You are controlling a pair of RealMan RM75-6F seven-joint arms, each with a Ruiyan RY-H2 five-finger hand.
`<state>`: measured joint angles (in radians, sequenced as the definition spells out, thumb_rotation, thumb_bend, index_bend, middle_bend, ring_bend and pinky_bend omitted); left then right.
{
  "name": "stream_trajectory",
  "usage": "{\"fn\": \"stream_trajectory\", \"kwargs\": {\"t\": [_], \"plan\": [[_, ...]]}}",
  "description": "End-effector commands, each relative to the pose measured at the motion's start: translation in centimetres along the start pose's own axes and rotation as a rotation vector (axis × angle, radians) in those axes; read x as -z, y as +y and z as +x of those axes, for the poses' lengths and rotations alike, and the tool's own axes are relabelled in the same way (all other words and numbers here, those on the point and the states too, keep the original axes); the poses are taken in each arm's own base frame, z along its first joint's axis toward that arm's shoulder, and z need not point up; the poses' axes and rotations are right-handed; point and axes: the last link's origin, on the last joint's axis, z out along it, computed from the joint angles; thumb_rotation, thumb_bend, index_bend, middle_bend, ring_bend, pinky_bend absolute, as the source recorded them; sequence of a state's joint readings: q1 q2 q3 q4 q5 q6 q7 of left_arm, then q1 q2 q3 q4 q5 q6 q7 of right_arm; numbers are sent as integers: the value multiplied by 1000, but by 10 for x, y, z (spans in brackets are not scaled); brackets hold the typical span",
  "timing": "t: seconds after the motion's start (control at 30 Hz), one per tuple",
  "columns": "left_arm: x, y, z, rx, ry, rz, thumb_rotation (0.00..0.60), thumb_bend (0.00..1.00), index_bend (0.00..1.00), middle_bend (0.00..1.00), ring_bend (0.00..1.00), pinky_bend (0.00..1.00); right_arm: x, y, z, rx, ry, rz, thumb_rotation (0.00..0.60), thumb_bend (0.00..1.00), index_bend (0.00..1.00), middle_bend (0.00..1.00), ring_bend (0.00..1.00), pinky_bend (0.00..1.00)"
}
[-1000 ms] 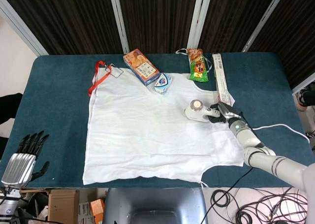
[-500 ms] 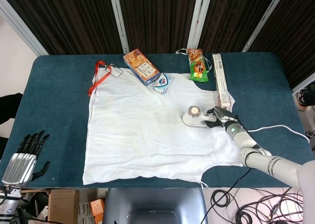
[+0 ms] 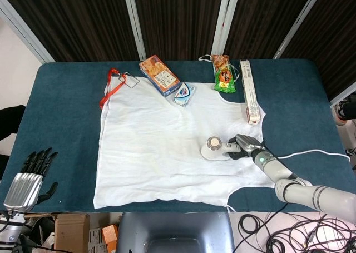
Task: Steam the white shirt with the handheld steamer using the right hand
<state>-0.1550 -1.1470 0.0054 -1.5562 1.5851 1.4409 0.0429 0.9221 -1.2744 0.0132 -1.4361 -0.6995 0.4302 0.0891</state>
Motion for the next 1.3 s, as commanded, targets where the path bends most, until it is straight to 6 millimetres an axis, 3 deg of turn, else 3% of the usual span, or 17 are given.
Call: {"fn": "stream_trajectory", "kwargs": {"t": [0.03,0.23,0.43,0.63,0.77,1.0,1.3], "plan": [[0,0,0,0,0,-1,600,369,0,0,9,42,7,-3,-6,26,-28,13,600,767,1000,1000,1000,1000],[0,-1,1,4,3,0,600,368,0,0,8,42,16,-10,-13,51,-47,44,600,767,1000,1000,1000,1000],[0,-1,1,6,1,-1,600,370,0,0,9,42,12,-18,0,9,19,64,600,767,1000,1000,1000,1000],[0,-1,2,9,3,0,600,370,0,0,10,42,-4,-27,24,-54,61,55,600,767,1000,1000,1000,1000],[0,-1,1,8,-1,-1,600,371,0,0,9,42,-21,-30,29,-43,81,27,600,767,1000,1000,1000,1000],[0,-3,2,9,4,5,600,370,0,0,10,42,-42,-46,20,-37,62,17,600,768,1000,1000,1000,1000],[0,-2,3,14,3,-4,600,369,0,0,9,42,-31,-47,1,25,11,27,600,768,1000,1000,1000,1000]]}}
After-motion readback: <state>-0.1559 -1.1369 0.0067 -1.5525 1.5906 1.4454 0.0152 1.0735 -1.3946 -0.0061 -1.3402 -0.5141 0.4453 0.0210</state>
